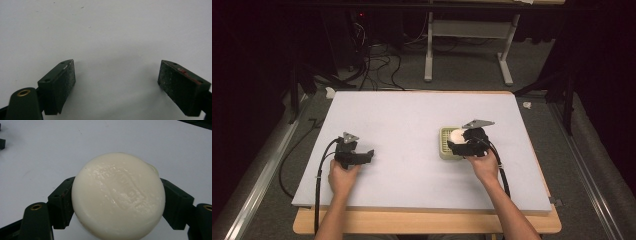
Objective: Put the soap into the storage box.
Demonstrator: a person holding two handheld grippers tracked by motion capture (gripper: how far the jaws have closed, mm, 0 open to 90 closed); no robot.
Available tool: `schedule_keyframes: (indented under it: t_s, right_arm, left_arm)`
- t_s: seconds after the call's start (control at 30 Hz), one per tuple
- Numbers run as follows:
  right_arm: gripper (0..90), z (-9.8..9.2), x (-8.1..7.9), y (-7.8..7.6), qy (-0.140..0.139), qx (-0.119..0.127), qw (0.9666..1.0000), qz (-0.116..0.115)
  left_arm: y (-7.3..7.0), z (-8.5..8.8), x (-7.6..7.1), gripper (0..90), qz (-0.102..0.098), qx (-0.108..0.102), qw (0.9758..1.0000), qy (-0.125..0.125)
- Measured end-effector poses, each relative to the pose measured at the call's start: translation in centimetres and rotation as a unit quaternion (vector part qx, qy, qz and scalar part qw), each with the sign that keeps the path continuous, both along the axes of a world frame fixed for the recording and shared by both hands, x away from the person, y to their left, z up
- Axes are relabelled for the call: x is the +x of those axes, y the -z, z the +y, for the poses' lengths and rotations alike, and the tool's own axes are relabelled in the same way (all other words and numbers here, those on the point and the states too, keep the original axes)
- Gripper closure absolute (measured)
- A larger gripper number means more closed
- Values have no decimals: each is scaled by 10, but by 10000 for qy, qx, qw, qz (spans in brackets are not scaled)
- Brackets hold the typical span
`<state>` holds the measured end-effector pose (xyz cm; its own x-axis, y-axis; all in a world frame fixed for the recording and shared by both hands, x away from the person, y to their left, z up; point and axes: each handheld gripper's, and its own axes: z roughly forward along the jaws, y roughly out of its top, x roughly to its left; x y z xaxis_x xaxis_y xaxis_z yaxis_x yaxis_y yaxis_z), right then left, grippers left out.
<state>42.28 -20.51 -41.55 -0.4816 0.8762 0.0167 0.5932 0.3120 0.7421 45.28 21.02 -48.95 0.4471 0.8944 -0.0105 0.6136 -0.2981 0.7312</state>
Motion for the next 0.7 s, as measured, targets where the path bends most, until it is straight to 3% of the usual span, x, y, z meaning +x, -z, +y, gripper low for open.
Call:
schedule_keyframes:
  t_s: [0.7]
  right_arm:
    - [248, 12, 19, 15, 42, -100, 9997, 240]
  left_arm:
    - [0, 0, 0, 150, -14, 11, 10000, -2]
